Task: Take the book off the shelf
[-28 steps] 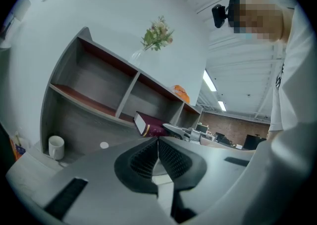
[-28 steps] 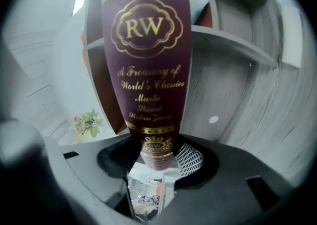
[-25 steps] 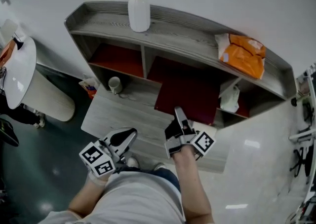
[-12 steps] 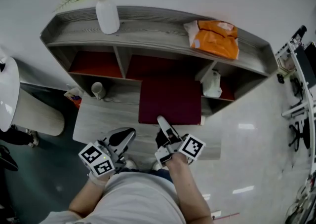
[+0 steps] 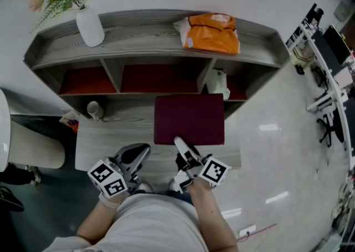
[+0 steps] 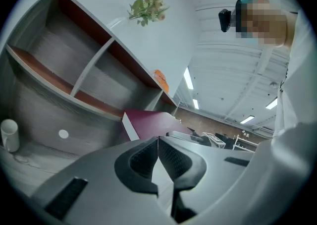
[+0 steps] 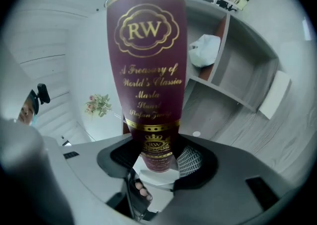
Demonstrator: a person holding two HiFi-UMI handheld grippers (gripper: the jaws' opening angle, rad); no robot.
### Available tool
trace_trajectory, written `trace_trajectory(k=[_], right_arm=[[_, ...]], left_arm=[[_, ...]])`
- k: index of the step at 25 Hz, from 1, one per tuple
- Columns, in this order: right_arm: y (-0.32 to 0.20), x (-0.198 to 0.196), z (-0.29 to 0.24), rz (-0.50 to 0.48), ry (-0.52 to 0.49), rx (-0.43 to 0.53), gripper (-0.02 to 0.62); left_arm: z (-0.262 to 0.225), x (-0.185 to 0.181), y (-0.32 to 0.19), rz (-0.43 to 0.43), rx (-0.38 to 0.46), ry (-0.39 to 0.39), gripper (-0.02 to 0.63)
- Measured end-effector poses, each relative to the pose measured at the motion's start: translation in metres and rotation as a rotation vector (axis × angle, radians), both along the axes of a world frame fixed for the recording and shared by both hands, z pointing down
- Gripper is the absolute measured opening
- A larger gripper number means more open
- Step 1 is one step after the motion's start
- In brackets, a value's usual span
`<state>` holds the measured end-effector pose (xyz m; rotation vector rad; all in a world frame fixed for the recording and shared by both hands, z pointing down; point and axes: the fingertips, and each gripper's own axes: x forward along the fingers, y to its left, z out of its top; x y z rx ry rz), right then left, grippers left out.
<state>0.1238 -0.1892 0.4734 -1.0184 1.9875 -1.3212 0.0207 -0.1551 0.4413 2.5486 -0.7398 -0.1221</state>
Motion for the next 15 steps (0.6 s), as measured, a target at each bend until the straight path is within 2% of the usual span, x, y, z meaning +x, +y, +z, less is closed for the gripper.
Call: trace_trajectory(k=[10, 15], right_arm=[[0.009, 0.034, -0.007, 0.074, 0.224, 0.06, 0.216], [0.01, 0.045, -0.012, 0.102, 0.239, 0.084, 0.216]], left_arm=[[-0.004, 0.023, -0.008, 0.094, 0.028, -0.02, 0.017], [-0.004, 0.031, -0.012, 0.116, 0.036, -0.034, 0.017]])
